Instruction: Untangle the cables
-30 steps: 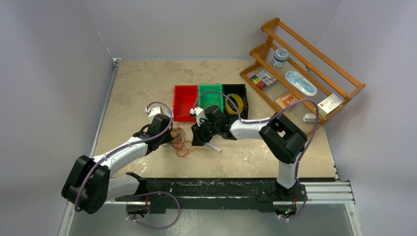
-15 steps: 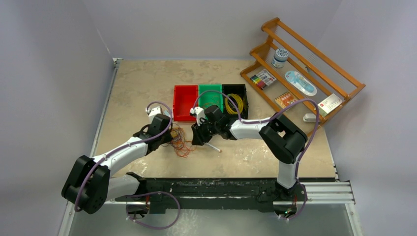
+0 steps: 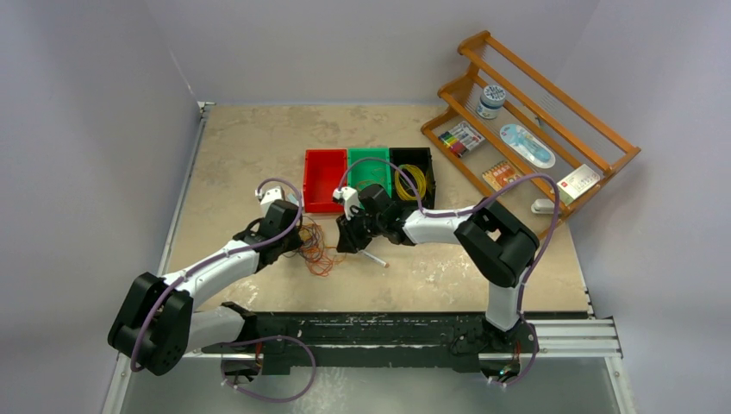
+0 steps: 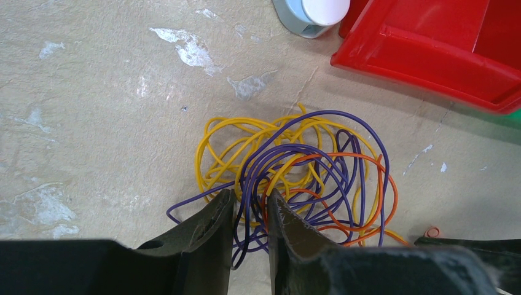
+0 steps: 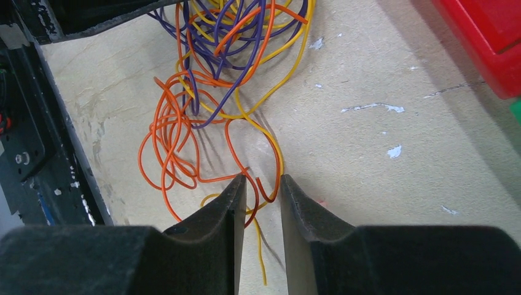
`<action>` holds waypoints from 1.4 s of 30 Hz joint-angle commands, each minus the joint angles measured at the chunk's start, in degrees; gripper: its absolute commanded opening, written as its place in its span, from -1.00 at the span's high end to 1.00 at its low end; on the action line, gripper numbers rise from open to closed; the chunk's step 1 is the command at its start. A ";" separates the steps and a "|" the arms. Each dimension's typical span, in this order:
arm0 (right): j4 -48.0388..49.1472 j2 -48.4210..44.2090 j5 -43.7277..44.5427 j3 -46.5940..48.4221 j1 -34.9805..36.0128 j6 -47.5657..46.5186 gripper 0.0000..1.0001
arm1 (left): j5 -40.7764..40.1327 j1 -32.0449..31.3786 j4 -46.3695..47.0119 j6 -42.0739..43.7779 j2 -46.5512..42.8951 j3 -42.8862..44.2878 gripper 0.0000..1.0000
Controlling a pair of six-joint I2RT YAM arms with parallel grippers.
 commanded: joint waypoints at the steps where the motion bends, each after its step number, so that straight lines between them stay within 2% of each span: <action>1: 1.85 -3.74 1.28 0.94 0.28 -0.16 0.45 | -1.36 0.26 1.48 -0.41 0.12 0.39 0.52; 12: 0.48 -7.70 7.82 0.10 0.21 0.53 0.84 | -1.41 0.27 2.03 -0.43 1.06 0.60 0.53; 18: -0.31 -8.76 10.73 0.05 0.20 0.52 0.95 | -1.57 0.26 2.14 -0.50 1.10 0.48 0.53; 24: -0.76 -7.54 7.73 0.61 0.20 -1.20 0.58 | -1.55 0.27 2.10 -0.41 1.27 0.57 0.53; 31: 0.68 -5.11 3.45 0.73 0.28 -1.48 0.29 | -1.30 0.27 2.54 -0.37 1.74 0.43 0.54; 42: 1.06 -2.29 0.76 1.50 0.29 -1.78 0.22 | -1.61 0.27 2.36 -0.58 1.32 0.08 0.54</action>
